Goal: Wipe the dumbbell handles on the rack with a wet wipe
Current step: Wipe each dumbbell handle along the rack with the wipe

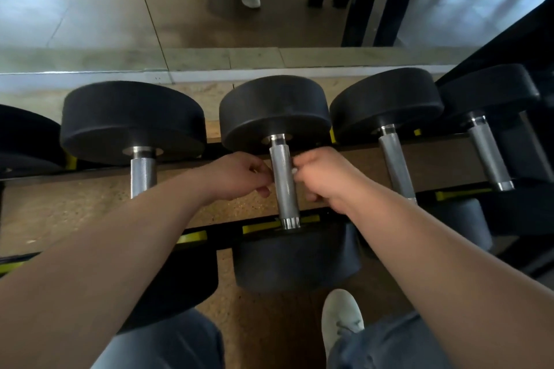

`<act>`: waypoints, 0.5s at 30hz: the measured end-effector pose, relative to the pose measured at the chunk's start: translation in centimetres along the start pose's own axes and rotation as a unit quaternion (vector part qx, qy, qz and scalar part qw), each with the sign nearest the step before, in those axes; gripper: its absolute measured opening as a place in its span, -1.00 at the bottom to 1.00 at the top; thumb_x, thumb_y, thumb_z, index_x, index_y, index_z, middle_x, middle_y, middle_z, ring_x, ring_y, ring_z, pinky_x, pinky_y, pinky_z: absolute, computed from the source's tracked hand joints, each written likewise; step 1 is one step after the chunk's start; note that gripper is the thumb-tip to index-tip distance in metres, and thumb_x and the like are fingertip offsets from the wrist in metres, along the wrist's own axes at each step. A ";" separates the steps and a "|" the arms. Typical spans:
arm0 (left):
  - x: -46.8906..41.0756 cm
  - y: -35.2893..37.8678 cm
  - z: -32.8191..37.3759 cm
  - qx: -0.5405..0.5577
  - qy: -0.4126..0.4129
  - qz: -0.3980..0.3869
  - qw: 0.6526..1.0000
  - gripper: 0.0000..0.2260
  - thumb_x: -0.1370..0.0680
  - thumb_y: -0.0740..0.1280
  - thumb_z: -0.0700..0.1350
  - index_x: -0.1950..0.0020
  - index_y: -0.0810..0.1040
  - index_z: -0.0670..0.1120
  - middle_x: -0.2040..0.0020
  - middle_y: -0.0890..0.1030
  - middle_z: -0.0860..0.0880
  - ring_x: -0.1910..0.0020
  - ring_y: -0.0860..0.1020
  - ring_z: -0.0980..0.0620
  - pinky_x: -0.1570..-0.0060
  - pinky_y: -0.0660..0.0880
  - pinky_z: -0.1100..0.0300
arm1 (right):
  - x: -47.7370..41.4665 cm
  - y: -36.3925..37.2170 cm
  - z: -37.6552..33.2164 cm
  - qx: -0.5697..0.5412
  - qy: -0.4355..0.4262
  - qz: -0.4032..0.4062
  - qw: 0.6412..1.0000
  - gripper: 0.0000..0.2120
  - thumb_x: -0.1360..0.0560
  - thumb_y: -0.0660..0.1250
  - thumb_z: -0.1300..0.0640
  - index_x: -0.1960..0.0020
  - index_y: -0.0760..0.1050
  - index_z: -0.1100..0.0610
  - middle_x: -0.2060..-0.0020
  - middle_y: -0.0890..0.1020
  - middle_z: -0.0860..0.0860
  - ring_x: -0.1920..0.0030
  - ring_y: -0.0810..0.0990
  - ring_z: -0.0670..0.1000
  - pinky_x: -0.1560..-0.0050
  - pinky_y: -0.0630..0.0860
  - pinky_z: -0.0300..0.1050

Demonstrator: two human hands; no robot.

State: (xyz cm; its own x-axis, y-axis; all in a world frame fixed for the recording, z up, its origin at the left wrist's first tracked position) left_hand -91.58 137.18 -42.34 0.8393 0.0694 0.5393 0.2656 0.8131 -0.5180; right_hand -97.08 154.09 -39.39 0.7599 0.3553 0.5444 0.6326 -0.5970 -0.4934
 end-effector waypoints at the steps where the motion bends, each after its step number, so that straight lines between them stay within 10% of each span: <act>1: 0.0 0.0 0.0 0.003 0.001 -0.004 1.000 -0.86 -0.63 0.33 0.08 -0.06 0.67 0.11 0.11 0.73 0.15 0.18 0.54 0.15 0.22 0.46 0.20 | -0.5 0.0 0.0 -0.048 -0.012 0.015 0.999 -0.78 -0.63 0.31 0.23 0.01 0.58 -0.10 0.02 0.65 0.05 0.18 0.55 0.02 0.18 0.50 -0.05; 5: 0.2 -0.2 0.0 0.019 0.002 -0.005 1.000 -0.87 -0.65 0.31 0.05 -0.10 0.65 0.11 0.12 0.73 0.14 0.26 0.50 0.12 0.29 0.46 0.23 | -2.0 -0.5 0.4 -0.155 0.006 0.012 0.988 -0.71 -0.61 0.31 0.26 -0.25 0.63 0.00 0.08 0.65 0.05 0.31 0.48 -0.02 0.32 0.45 -0.10; 11: 0.4 -0.2 -0.1 -0.021 0.030 -0.015 0.999 -0.87 -0.67 0.27 0.00 -0.11 0.63 0.12 0.17 0.73 0.18 0.02 0.58 0.25 -0.08 0.46 0.14 | -0.9 -1.0 2.1 0.052 0.107 -0.149 0.982 -0.81 -0.53 0.30 0.40 -0.01 0.60 0.17 0.30 0.54 0.07 0.47 0.39 -0.08 0.44 0.35 -0.20; 15: 0.5 -0.4 0.0 0.007 0.025 -0.011 1.000 -0.87 -0.67 0.28 -0.01 -0.11 0.63 0.12 0.14 0.74 0.11 0.23 0.54 0.26 0.19 0.43 0.24 | -1.5 -0.2 0.5 -0.154 0.090 -0.025 0.984 -0.84 -0.60 0.27 0.31 -0.06 0.59 0.13 0.25 0.52 0.06 0.41 0.40 -0.05 0.40 0.38 -0.18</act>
State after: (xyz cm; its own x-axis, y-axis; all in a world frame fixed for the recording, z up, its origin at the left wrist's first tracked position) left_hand -91.23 136.86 -41.83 0.8565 0.0224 0.5157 0.2775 0.8224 -0.4966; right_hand -98.25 154.04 -40.47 0.6722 0.2728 0.6883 0.5723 -0.7812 -0.2494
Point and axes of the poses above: each hand's wrist, its own x-axis away from the middle knuckle, its own y-axis out of the palm, z = x × y, the point moved 1 cm from there along -x, towards the middle knuckle
